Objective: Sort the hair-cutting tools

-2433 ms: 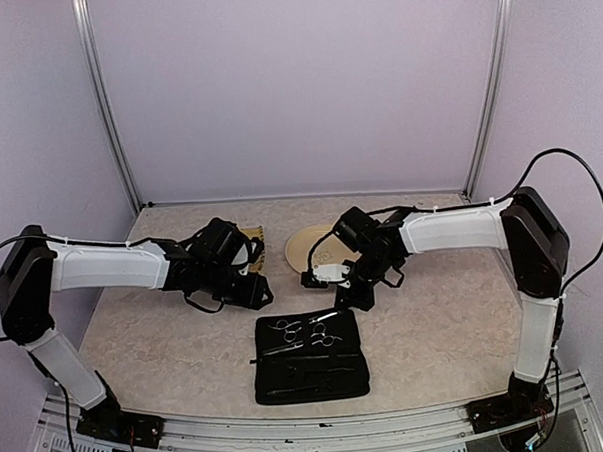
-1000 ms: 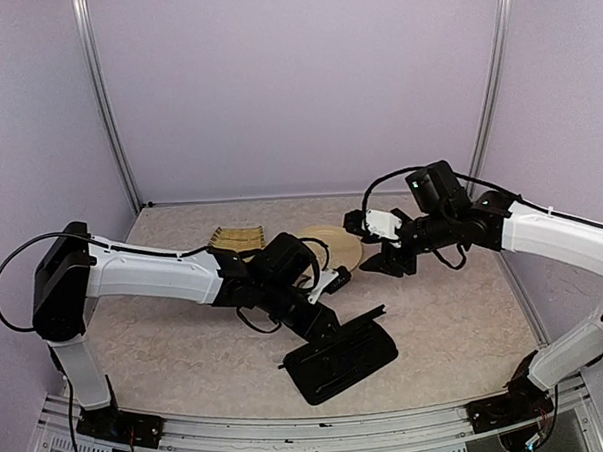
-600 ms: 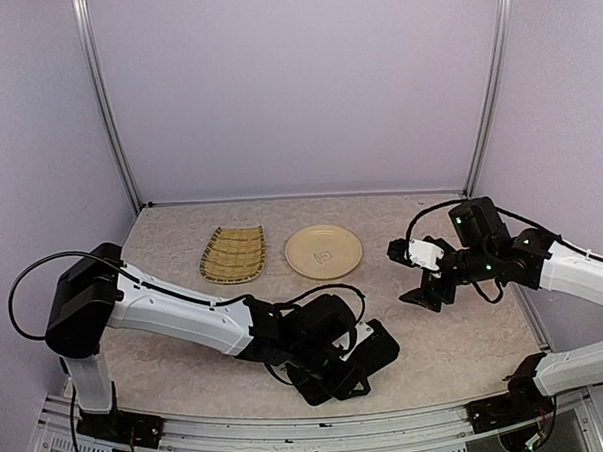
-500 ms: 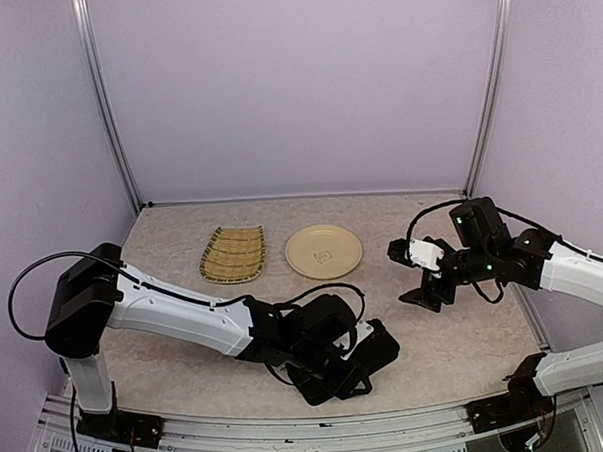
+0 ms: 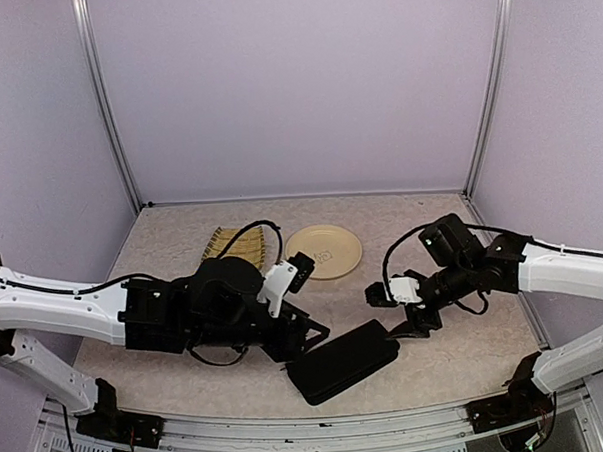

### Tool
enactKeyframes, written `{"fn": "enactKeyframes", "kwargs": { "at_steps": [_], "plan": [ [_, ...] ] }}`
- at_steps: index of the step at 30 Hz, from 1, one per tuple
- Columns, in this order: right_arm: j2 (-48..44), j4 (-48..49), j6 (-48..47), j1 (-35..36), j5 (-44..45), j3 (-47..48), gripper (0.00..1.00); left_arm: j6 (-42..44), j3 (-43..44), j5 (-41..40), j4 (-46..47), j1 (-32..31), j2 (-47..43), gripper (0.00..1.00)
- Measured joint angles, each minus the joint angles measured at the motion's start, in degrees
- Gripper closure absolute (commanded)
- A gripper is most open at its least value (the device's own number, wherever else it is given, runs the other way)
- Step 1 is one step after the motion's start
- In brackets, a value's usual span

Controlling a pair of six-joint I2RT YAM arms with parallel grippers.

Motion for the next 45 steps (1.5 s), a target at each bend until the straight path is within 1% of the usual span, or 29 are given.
{"fn": "enactKeyframes", "kwargs": {
  "at_steps": [3, 5, 7, 9, 11, 15, 19, 24, 29, 38, 42, 45],
  "plan": [
    [1.03, 1.46, -1.46, 7.32, 2.01, 0.0, 0.3, -1.88, -8.0, -4.63, 0.52, 1.84, -5.38, 0.52],
    [2.62, 2.38, -2.58, 11.1, 3.02, 0.0, 0.3, -2.86, -11.87, -6.34, 0.11, 2.78, -5.99, 0.55],
    [4.98, 3.21, -3.61, 13.33, 4.24, -0.02, 0.3, -3.32, -15.89, -6.75, -0.48, 3.19, -6.32, 0.57],
    [7.19, 4.52, -4.63, 14.84, 5.73, -0.26, 0.3, -3.5, -18.84, -6.21, -0.57, 3.19, -7.06, 0.56],
    [8.72, 6.32, -5.38, 15.93, 7.54, -0.79, 0.28, -3.5, -21.11, -5.42, -0.37, 3.17, -8.09, 0.53],
    [12.0, 10.03, -6.69, 18.36, 10.4, -1.44, 0.26, -2.8, -23.71, -3.89, 1.7, 3.15, -8.68, 0.51],
    [14.64, 12.94, -7.28, 19.85, 12.81, -1.86, 0.25, -1.29, -24.68, -2.64, 4.07, 3.17, -7.28, 0.53],
    [16.85, 16.17, -7.13, 20.76, 15.17, -2.34, 0.25, 1.29, -24.98, -0.66, 8.13, 4.37, -2.27, 0.55],
    [19.58, 17.64, -5.88, 20.98, 16.48, -2.34, 0.27, 4.92, -24.87, 1.14, 10.19, 6.29, 3.21, 0.65],
    [21.0, 19.82, -5.42, 21.05, 16.98, -2.95, 0.31, 9.18, -24.85, 4.55, 13.57, 8.11, 7.17, 0.65],
    [21.18, 20.44, -4.87, 21.05, 17.09, -2.95, 0.31, 10.64, -24.13, 6.1, 15.56, 8.39, 8.85, 0.73],
    [21.18, 20.5, -4.59, 21.05, 17.42, -2.95, 0.31, 11.74, -22.1, 7.04, 15.87, 9.01, 11.04, 0.84]
  ]
}}
